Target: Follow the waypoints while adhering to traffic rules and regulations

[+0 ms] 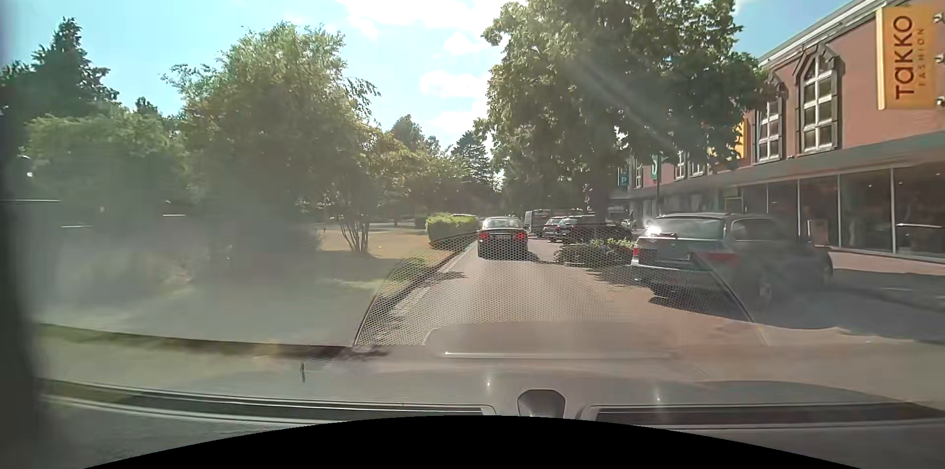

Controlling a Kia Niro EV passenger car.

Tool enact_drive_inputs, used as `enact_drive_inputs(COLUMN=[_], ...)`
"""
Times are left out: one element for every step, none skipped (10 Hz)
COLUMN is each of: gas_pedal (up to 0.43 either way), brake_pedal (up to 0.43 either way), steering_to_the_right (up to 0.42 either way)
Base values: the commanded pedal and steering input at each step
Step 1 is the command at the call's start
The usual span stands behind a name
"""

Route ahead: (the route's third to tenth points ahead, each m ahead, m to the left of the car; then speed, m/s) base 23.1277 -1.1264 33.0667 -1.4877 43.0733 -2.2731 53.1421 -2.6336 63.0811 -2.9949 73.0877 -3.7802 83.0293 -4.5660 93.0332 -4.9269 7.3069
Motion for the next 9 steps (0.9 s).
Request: enact_drive_inputs(gas_pedal=[0.138,0.130,0.130,0.130,0.130,0.118,0.079,0.067,0.067], brake_pedal=[0.006,0.006,0.006,0.006,0.006,0.006,0.006,0.006,0.006], steering_to_the_right=[0.002,0.002,0.002,0.002,0.002,0.002,0.002,0.002,0.002])
